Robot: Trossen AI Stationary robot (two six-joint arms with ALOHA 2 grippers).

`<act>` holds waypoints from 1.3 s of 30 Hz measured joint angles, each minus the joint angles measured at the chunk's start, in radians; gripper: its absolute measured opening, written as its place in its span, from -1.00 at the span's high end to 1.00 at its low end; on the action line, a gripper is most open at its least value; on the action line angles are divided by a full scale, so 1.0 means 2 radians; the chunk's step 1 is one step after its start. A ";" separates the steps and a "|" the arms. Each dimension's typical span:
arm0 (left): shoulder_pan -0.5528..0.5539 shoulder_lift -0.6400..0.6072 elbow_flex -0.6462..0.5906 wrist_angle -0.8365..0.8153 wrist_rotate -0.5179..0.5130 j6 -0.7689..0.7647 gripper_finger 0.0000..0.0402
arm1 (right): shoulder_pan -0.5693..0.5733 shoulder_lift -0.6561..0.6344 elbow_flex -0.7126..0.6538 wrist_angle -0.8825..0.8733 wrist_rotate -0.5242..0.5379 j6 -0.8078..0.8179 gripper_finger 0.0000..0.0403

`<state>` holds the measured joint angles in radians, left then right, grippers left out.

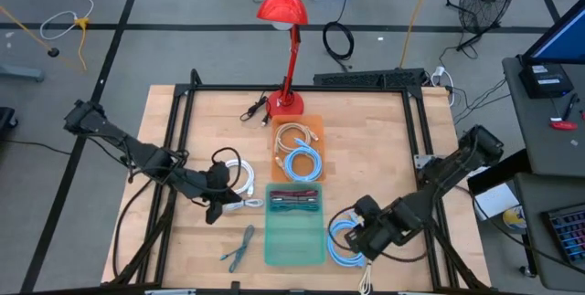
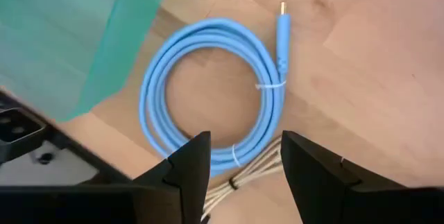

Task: Sort cables
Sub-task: Put the blue video cable into the orange bin

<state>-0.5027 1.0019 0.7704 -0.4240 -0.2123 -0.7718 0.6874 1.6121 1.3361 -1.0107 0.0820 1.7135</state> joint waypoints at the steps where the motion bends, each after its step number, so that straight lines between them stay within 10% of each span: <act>1: -0.003 0.000 0.000 0.000 0.000 -0.001 0.95 | -0.003 0.006 0.000 0.000 -0.002 -0.009 0.18; 26: -0.047 0.000 0.000 0.000 -0.029 -0.035 0.95 | -0.040 0.110 -0.020 -0.019 -0.043 -0.070 0.18; 39: -0.058 0.000 0.000 -0.001 -0.030 -0.044 0.95 | -0.039 0.095 -0.088 0.107 -0.068 -0.038 0.18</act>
<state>-0.6180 1.0021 0.7704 -0.4251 -0.2728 -0.8591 0.6097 1.8027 1.1597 -0.7966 -0.0540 1.6375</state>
